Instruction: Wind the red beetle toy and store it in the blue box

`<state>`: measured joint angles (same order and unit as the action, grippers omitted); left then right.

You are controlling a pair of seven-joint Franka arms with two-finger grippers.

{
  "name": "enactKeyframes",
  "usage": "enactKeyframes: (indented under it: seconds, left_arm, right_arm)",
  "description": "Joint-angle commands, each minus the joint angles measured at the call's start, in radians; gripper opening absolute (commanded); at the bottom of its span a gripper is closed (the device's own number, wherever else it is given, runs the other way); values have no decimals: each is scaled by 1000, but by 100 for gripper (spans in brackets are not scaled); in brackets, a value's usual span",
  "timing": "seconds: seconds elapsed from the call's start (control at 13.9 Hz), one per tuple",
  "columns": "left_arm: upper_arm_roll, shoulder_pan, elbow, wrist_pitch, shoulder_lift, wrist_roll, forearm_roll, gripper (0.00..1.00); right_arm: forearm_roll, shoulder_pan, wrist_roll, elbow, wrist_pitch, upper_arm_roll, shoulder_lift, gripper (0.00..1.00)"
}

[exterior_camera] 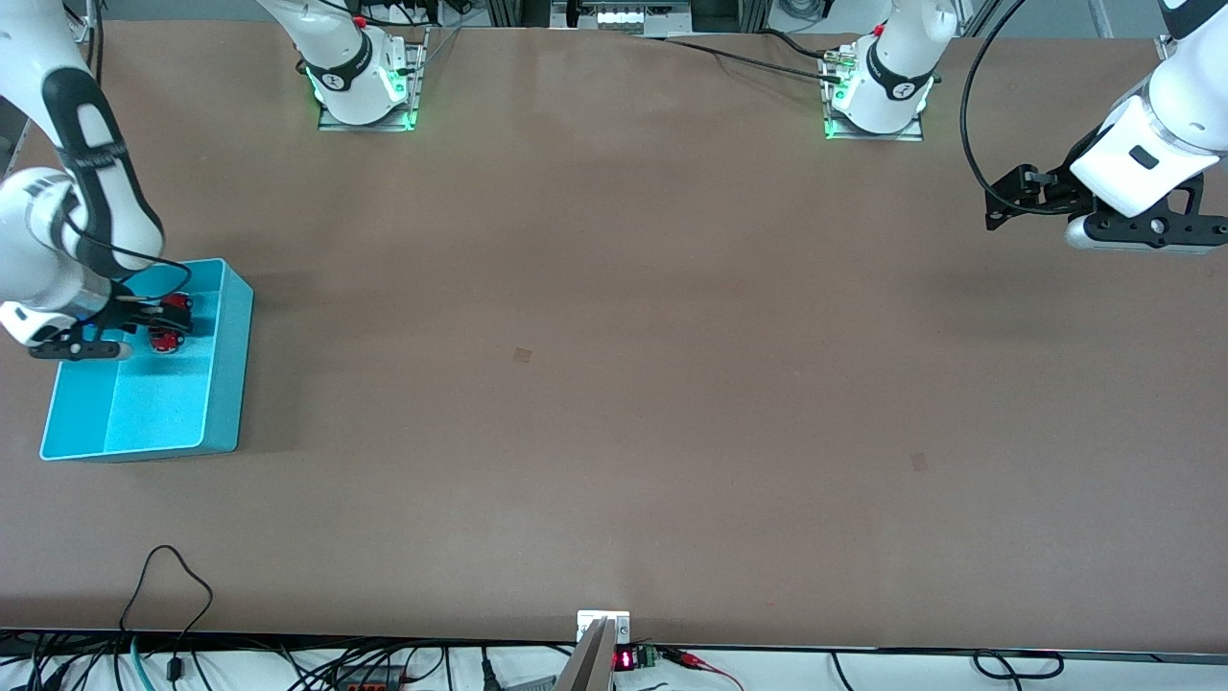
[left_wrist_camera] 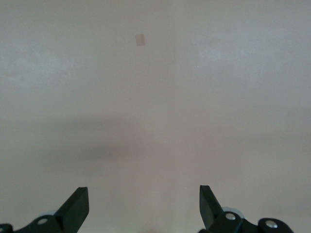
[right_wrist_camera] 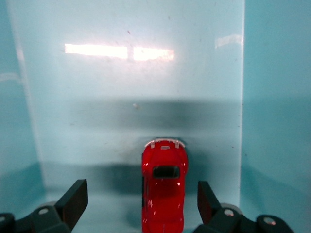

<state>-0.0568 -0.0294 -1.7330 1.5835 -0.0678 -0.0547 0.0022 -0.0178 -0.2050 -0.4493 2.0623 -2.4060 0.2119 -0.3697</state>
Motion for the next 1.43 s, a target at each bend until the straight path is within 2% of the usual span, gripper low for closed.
enactKeyframes:
  seconds: [0.0, 0.36, 0.43, 0.72, 0.93, 1.08, 1.29, 1.36]
  left_arm:
    - [-5, 2, 16, -10, 3, -2, 19, 100]
    - [-5, 6, 16, -10, 5, -2, 19, 100]
    - [-5, 6, 16, -10, 5, -2, 19, 100]
    - [-5, 8, 16, -10, 5, -2, 19, 100]
    - [-5, 8, 16, -10, 3, -2, 19, 100]
    - [-5, 8, 16, -10, 5, -2, 19, 100]
    - [-5, 9, 15, -11, 3, -2, 19, 100]
    - [-5, 9, 15, -11, 3, -2, 19, 100]
  right_arm:
    - [-11, -16, -2, -8, 175, -14, 167, 100]
    - [-1, -16, 3, -210, 558, -71, 305, 100]
    - [5, -19, 6, -244, 618, -101, 331, 100]
    - [27, -22, 56, -316, 746, -198, 426, 100]
    - [27, -16, 209, -416, 850, -276, 431, 100]
    - [16, 10, 260, -427, 855, -275, 428, 100]
    - [19, 100, 282, -435, 866, -215, 422, 100]
    - [19, 104, 287, -444, 881, -213, 419, 100]
